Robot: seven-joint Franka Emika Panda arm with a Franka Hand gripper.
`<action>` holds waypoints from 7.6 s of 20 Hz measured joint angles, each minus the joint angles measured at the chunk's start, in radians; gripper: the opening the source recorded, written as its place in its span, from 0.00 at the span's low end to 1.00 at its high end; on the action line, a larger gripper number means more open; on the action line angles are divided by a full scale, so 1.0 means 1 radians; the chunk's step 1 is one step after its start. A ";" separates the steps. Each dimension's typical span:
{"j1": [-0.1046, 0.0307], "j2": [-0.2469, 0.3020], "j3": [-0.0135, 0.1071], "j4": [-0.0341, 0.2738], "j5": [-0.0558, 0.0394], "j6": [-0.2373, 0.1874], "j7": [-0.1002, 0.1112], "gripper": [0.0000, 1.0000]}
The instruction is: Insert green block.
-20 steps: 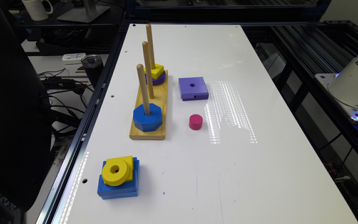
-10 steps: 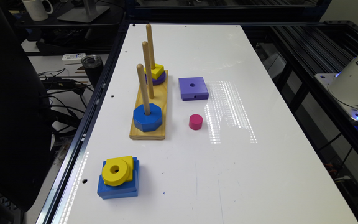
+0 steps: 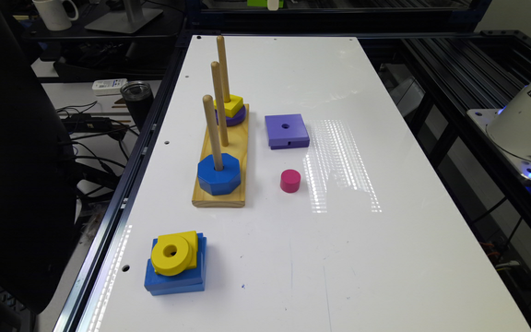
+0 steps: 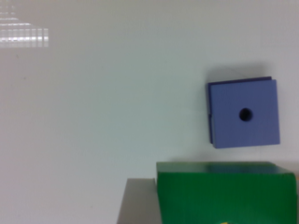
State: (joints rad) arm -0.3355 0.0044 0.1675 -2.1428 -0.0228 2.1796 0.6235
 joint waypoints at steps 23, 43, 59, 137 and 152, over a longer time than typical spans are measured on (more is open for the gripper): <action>0.001 0.106 0.276 0.071 -0.0391 0.056 0.296 0.00; 0.005 0.203 0.376 0.156 -0.1075 0.056 0.428 0.00; 0.008 0.203 0.375 0.156 -0.1071 0.056 0.431 0.00; 0.008 0.233 0.377 0.159 -0.1079 0.105 0.430 0.00; 0.007 0.254 0.377 0.159 -0.1156 0.117 0.430 0.00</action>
State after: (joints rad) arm -0.3280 0.2585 0.5444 -1.9840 -0.1384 2.2965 1.0539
